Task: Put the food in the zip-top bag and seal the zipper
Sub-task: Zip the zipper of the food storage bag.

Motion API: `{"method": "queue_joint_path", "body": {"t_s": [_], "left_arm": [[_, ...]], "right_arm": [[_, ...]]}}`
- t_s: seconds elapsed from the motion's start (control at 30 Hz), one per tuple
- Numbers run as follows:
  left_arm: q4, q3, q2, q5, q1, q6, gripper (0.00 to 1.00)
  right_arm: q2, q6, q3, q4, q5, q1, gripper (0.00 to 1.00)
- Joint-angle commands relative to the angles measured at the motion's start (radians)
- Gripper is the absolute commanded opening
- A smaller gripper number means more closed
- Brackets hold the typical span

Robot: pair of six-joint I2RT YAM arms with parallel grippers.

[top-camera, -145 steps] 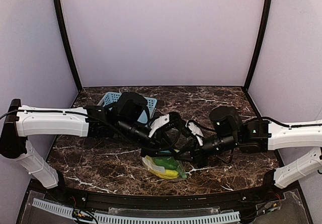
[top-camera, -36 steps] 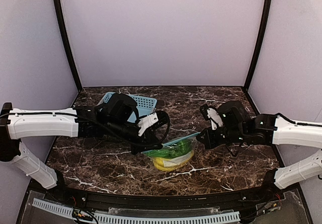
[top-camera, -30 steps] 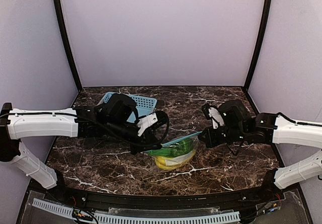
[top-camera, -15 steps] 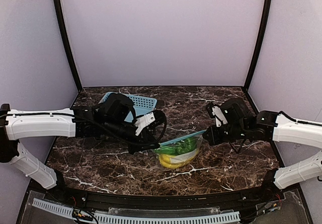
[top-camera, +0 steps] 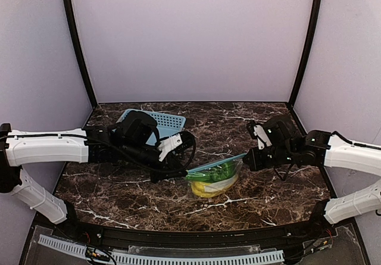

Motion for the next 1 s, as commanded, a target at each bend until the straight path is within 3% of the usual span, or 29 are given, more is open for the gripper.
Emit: {"method": "queue_joint_path", "body": {"t_s": [0.0,0.2,0.4,0.7,0.77,0.83,0.87,0.97], "left_arm": [[-0.113,-0.032,-0.044,0.02,0.006,0.002,0.01],[-0.076,-0.041,-0.037,0.028,0.008,-0.038,0.01],[0.025,-0.066,0.017,0.014,0.022,-0.211,0.01],[0.071,-0.049,0.13,-0.054,0.078,-0.308,0.01],[0.091,-0.043,0.134,-0.067,0.08,-0.319,0.06],[0.108,-0.039,0.131,-0.087,0.083,-0.331,0.2],[0.113,-0.037,0.128,-0.093,0.084,-0.336,0.34],[0.142,-0.038,0.098,-0.108,0.085,-0.343,0.55]], "right_arm": [[-0.019,0.008,0.004,-0.063,0.117,-0.045,0.0],[-0.026,-0.05,0.014,-0.038,0.015,-0.045,0.0],[0.002,-0.062,0.03,-0.035,-0.074,-0.045,0.0],[0.073,0.03,0.057,-0.022,0.0,-0.045,0.0],[0.073,0.038,0.058,0.0,0.0,-0.045,0.05],[0.07,0.039,0.06,0.015,-0.003,-0.044,0.11],[0.069,0.038,0.064,0.018,-0.004,-0.044,0.15],[0.059,0.031,0.074,0.016,-0.002,-0.045,0.35]]}}
